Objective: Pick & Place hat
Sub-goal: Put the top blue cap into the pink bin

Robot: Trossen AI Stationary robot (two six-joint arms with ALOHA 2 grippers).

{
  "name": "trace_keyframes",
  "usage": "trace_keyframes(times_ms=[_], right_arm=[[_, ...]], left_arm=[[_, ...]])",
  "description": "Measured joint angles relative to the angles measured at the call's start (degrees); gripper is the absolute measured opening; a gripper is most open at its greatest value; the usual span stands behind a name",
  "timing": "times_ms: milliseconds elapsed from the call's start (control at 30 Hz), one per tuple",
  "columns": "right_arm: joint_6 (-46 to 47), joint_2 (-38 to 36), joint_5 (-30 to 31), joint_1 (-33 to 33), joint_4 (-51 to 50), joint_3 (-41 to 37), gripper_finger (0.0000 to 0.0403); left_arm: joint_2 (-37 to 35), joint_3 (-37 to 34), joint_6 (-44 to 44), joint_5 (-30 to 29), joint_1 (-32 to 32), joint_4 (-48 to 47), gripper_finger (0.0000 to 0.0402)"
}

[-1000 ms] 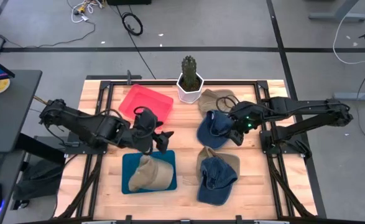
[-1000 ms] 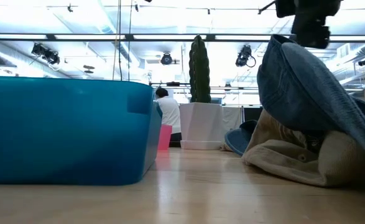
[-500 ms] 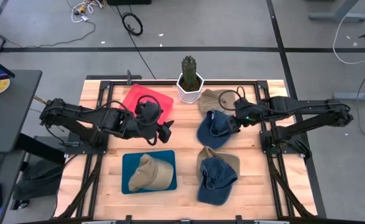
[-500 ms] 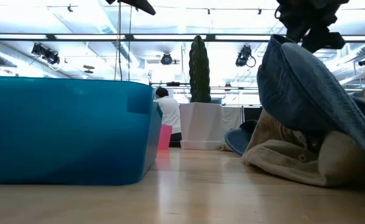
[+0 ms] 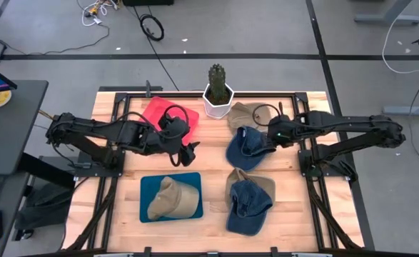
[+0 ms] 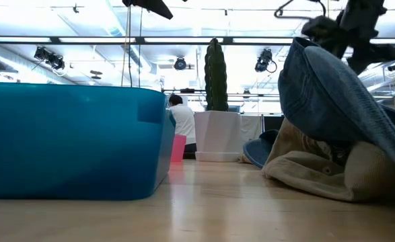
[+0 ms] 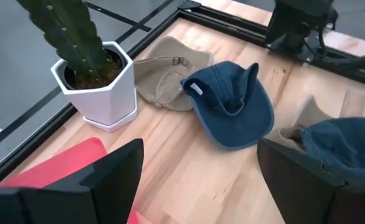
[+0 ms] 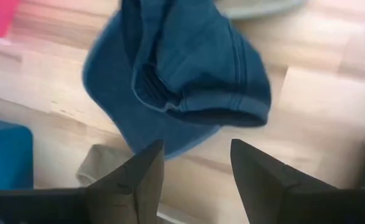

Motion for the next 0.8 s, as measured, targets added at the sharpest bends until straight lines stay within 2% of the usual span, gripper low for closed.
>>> trace_keyframes(times_ms=[167,400,567,800], right_arm=[[7.59,0.00,-3.79,0.60,9.62,-7.71,0.0187],[17.19,0.00,-3.92,2.87,18.53,-16.15,0.0195],[22.68,0.00,-2.20,4.57,27.18,-21.32,0.0227],[31.08,0.00,3.77,6.25,43.25,-29.30,0.0271]], left_arm=[[0.00,0.00,0.70,0.38,0.14,-0.06,0.0319],[0.00,0.00,0.23,0.40,0.08,-0.26,0.0319],[0.00,0.00,0.20,0.40,0.08,-0.23,0.0319],[0.00,0.00,-1.33,0.40,0.08,0.20,0.0319]])
